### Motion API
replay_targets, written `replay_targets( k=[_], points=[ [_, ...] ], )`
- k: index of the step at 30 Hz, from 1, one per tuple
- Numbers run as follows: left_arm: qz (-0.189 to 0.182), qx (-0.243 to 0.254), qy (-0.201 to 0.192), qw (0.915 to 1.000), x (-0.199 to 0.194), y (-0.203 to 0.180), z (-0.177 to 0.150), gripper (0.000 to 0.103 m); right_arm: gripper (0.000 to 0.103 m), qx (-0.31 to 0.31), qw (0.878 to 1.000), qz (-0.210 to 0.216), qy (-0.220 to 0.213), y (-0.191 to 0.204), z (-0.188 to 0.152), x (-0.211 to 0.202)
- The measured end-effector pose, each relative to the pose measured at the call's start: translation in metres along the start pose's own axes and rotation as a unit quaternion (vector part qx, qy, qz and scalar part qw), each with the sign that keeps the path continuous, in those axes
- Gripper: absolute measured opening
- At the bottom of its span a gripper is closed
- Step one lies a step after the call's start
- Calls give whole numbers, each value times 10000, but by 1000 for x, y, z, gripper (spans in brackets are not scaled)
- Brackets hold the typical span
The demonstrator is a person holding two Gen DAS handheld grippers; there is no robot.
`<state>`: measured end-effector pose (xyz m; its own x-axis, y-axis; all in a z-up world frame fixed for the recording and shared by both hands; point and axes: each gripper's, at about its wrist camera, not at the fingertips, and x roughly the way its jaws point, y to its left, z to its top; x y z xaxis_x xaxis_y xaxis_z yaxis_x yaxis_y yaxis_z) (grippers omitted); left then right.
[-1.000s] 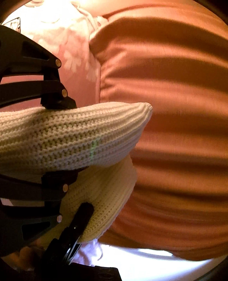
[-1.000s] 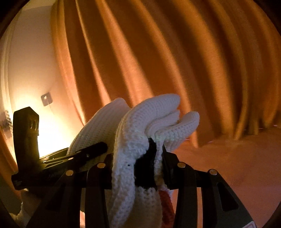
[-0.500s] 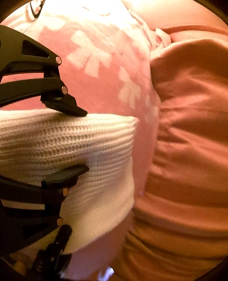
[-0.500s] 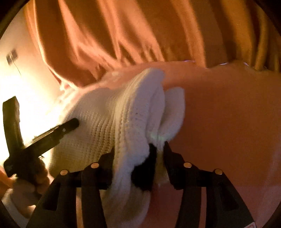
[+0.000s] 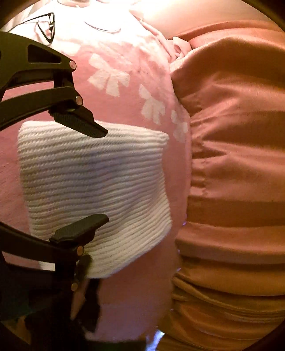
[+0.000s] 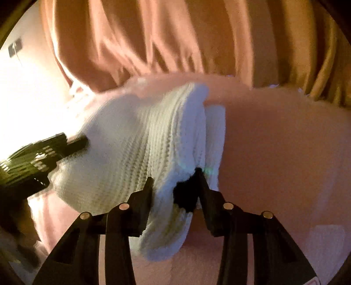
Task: Fold small clothes
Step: 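Lower the folded sweater onto the blanket and open both grippers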
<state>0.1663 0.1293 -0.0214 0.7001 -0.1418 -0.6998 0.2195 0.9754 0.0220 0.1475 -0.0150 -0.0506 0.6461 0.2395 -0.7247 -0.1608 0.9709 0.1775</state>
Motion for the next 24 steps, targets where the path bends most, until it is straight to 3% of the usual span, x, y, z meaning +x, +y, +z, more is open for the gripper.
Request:
replay_targets(
  k=[4,9,15,24],
  points=[
    [286,152,-58,9995,-11,-8,-4,74,43,-8,9970,-623,-464,11,9,-46],
    [330,-101,-244,9991,-32,-8,-8,89,75,211,9905,-1094,-800,20,10,-64],
    [493,-63,-165,9986,-44,-5,-24,96,85,436,9876,-1290,-783,27,-13,-69],
    [637,117,-127,9978,-52,-3,-68,96,86,479,9886,-1282,-620,34,-47,-78]
  ],
)
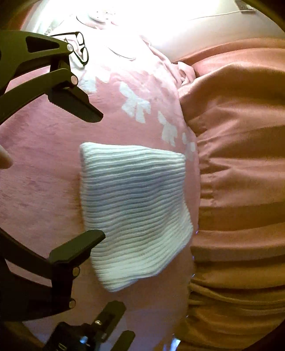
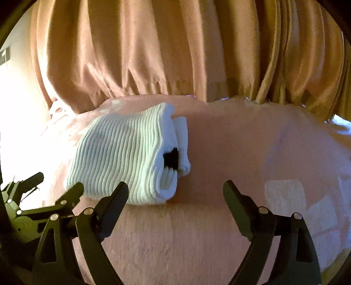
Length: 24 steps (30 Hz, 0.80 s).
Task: Fold small clothes
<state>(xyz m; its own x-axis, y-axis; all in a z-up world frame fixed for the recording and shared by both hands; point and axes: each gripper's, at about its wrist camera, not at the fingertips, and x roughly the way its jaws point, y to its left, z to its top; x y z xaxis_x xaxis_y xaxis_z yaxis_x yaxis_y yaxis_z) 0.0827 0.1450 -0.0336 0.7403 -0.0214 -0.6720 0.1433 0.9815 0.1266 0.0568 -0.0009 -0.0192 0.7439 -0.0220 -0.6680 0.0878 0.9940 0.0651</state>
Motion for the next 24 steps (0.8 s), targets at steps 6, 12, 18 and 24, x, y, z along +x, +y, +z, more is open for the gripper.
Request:
replay_targets(
  k=[6,12,18,24],
  points=[
    [128,85,52,9999,-1,-1,-18,96,86,41,9997,-217,37,5,-21,-5],
    [124,19,92,9999,1,-1,-30,96,87,16,9991,-408,65,13,-32,-5],
    [97,-30,77,9999,1,1,-33,96,87,51,9989,-446,132,15,-39,-3],
    [122,0,94,9999,3,-1,-33,96,87,103,9988,-443,168,15,-41,-3]
  ],
)
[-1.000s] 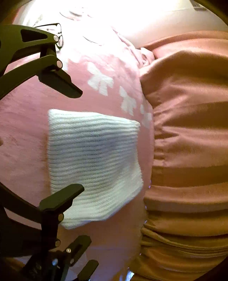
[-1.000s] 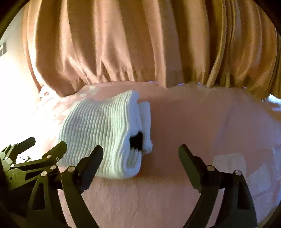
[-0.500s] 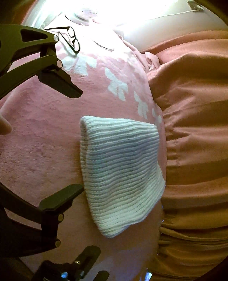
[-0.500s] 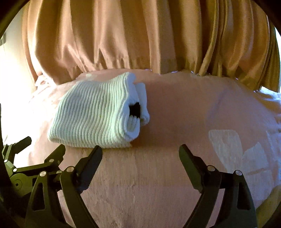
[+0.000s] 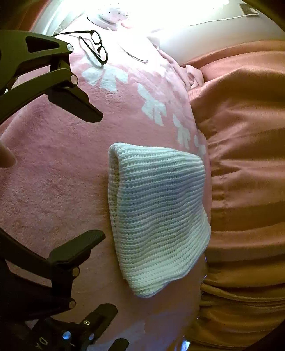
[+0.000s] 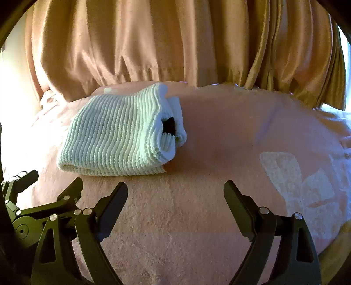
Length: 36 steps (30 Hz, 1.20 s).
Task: Fold small clothes
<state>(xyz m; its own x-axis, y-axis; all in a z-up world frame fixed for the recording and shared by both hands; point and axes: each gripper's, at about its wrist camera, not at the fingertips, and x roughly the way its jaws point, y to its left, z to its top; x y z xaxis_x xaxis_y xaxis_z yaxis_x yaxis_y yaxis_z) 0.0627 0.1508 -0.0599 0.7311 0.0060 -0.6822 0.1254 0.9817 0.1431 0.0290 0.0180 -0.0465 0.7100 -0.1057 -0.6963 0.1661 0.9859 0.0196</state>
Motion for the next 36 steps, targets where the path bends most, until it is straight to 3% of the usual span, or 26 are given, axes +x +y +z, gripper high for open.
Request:
replay_targets(
  k=[36],
  points=[
    [57,-119,7,9999,-1,6,-1,98,87,-43,10000,30,2,8,-4,-2]
  ],
)
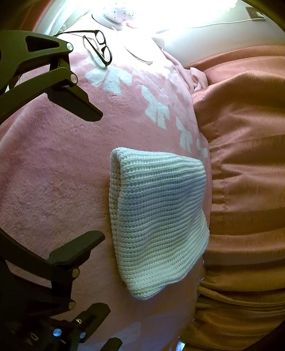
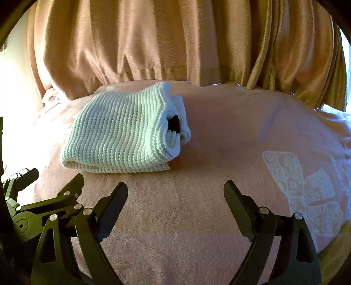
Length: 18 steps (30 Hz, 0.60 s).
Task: Fold small clothes
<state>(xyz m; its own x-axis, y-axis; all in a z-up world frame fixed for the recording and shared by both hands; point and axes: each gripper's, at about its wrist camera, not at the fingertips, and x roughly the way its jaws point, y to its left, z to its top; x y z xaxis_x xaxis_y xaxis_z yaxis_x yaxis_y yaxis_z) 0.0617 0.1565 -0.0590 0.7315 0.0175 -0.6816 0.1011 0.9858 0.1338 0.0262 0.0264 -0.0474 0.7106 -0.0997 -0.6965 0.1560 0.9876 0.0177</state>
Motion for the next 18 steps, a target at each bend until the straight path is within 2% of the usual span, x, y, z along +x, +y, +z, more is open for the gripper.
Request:
replay_targets(
  k=[18],
  points=[
    [-84,-4,-50,10000,-4,-2,0,98,87,46,10000,-8,-9,-1,0,0]
  ],
)
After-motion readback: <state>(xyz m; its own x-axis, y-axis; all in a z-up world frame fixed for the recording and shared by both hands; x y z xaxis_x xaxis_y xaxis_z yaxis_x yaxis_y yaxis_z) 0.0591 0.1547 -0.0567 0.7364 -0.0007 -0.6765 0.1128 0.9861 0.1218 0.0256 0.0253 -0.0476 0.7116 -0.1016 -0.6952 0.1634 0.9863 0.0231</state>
